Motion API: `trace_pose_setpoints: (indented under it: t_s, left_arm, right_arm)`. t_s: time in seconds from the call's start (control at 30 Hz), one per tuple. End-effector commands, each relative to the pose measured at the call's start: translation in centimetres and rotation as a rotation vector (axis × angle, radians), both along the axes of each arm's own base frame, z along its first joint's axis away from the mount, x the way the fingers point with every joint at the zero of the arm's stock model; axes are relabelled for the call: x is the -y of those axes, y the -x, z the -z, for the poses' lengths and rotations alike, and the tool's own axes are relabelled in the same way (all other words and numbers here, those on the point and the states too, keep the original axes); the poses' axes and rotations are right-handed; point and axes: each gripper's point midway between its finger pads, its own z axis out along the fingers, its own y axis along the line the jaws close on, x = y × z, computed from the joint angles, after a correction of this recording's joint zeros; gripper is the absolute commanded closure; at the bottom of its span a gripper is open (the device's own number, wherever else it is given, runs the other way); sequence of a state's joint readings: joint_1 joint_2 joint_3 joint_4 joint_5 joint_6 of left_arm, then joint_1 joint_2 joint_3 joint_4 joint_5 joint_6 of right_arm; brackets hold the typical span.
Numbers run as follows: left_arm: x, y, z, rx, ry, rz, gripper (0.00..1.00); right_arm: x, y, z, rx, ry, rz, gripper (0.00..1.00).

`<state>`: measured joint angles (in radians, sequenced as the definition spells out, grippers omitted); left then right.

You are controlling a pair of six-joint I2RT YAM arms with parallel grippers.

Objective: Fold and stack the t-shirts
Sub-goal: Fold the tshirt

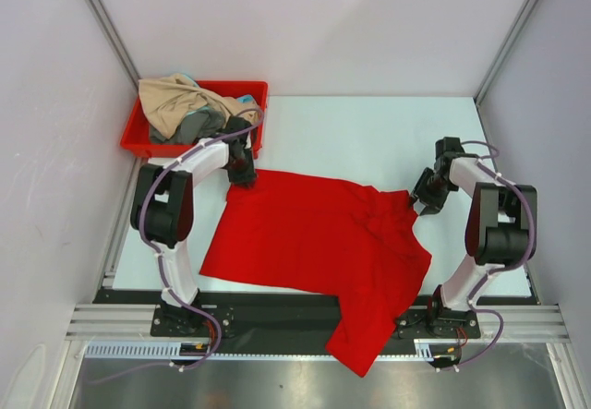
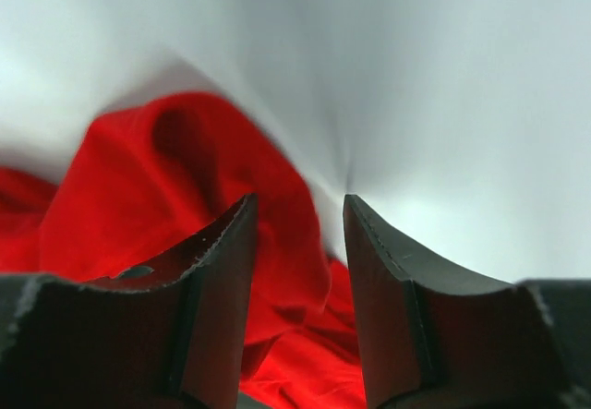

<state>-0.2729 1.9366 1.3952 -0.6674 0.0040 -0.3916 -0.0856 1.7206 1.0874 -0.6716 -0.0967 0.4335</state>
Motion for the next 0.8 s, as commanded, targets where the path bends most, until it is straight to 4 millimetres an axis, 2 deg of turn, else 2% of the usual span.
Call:
trace_pose_setpoints:
  t_s: [0.0,0.27,0.53,0.67,0.77]
  left_arm:
    - [0.4,-1.4,-0.8,0.035,0.006,0.012,0.78]
    - [-0.2,-2.2,0.3,0.010,0.006,-0.028,0.78]
    - [-1.0,-2.9,1.2,0.001,-0.032,-0.052,0.78]
    - [-1.1,-3.0,1.7,-0.012,-0.035,-0.061,0.78]
    - [-1.0,-3.1,1.9,-0.017,-0.032,-0.065,0.78]
  right_arm:
    - [0.2,-2.0,0.5,0.038,0.003,-0.050,0.53]
    - [0.2,-3.1,1.1,0.059,0.007,-0.077,0.53]
    - [0.5,-3.2,2.1,0.022,0.019,-0.089,0.56]
    - [0.5,-3.7,1.6,0.046,0.021,-0.085,0.59]
    - [0.4,-4.3,0.8,0.075,0.013,-0.087,0.56]
